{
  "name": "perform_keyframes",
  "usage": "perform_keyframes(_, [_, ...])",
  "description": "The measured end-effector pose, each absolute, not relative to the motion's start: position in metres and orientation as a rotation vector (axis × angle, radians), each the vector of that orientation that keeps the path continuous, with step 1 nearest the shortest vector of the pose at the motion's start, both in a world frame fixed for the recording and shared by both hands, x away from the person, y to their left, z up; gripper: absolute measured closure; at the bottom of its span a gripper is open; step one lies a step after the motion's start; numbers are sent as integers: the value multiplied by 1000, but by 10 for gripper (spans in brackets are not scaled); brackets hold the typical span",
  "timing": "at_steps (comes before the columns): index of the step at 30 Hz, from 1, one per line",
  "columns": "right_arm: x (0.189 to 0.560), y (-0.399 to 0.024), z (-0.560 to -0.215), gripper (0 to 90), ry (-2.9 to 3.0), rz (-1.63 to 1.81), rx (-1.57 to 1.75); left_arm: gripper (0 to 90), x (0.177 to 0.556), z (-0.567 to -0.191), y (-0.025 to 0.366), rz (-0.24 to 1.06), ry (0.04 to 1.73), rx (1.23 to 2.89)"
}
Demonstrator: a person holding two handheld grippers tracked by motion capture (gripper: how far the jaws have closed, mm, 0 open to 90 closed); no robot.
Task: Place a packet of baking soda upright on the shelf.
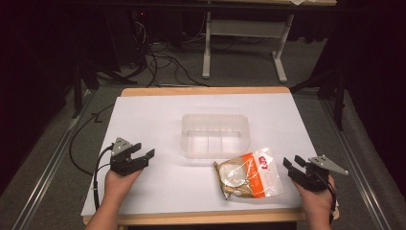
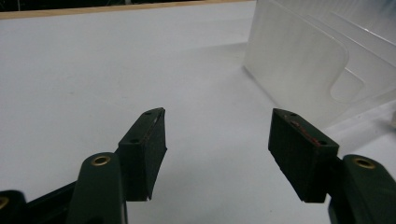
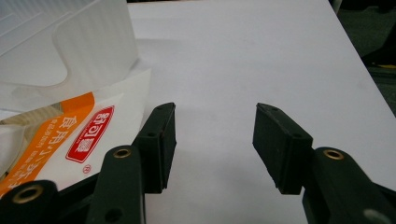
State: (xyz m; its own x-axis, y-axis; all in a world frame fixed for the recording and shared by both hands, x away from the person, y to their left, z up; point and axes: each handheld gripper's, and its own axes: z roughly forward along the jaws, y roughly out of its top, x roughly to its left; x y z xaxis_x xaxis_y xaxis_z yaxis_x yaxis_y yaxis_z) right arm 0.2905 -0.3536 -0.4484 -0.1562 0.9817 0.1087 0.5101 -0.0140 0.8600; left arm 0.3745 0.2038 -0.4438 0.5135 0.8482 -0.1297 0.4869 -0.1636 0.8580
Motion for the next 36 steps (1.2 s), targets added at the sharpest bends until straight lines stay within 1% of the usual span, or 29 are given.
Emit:
perform_keyframes(12, [289, -358, -449, 473, 1704, 1113, 1561, 363, 373, -442, 206, 487, 1108, 1795])
perform_keyframes(23, [286, -356, -445, 464, 1702, 1146, 1549, 342, 373, -443, 200, 515, 1103, 1853])
perform_keyframes(27, [280, -351, -440, 439, 1700, 1160, 1532, 350, 374, -442, 201, 511, 1111, 1857])
perform_keyframes(28, [278, -347, -437, 406, 1705, 1157, 1534, 353, 375, -442, 202, 508, 1113, 1854])
perform_keyframes(31, [275, -343, -435, 398, 1706, 1169, 1530, 357, 374, -442, 202, 512, 1114, 1856])
perform_keyframes(32, [273, -338, -434, 370, 1713, 1175, 1521, 356, 374, -442, 202, 518, 1115, 1851])
perform_keyframes(33, [273, -338, -434, 370, 1713, 1175, 1521, 354, 374, -442, 202, 518, 1115, 1851])
perform_keyframes(35, [273, -334, -433, 340, 1719, 1185, 1527, 350, 374, -441, 202, 522, 1115, 1848])
perform_keyframes(36, [273, -330, -434, 311, 1732, 1190, 1532, 348, 374, -441, 202, 523, 1112, 1850])
